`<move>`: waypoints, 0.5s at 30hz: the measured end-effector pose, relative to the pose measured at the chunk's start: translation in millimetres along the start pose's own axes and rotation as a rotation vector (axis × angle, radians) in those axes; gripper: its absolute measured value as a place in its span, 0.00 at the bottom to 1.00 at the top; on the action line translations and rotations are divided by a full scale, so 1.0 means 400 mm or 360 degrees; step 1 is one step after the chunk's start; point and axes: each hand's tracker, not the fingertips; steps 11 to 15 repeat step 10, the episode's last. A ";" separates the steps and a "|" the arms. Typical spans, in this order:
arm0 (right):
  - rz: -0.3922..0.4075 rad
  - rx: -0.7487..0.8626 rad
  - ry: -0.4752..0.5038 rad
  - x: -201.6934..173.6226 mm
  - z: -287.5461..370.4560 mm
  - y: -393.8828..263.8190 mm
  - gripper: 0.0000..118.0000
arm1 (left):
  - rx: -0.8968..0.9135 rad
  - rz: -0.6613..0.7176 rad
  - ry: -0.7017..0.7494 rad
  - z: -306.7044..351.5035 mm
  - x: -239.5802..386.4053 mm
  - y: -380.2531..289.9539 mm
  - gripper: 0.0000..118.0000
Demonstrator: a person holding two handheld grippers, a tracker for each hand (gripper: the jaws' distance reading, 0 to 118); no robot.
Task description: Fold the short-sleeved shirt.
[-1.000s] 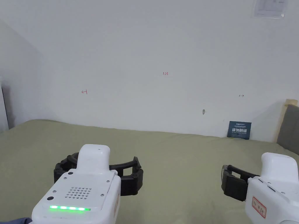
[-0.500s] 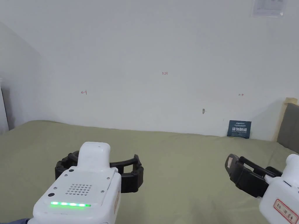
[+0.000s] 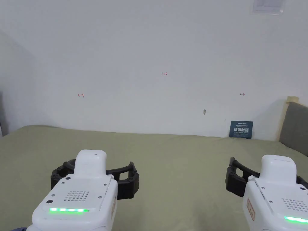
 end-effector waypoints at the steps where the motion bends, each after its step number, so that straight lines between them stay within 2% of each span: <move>1: -0.0004 -0.0002 0.0005 0.001 0.001 -0.001 0.78 | 0.0000 -0.0001 -0.0002 0.001 0.000 0.000 1.00; 9: 0.0073 0.0014 0.0063 -0.013 0.005 -0.004 0.78 | 0.0003 0.0002 -0.0009 0.002 0.002 0.002 1.00; 15: 0.0070 0.0018 0.0072 -0.013 0.005 -0.002 0.78 | 0.0005 0.0003 -0.0013 0.002 0.002 0.002 1.00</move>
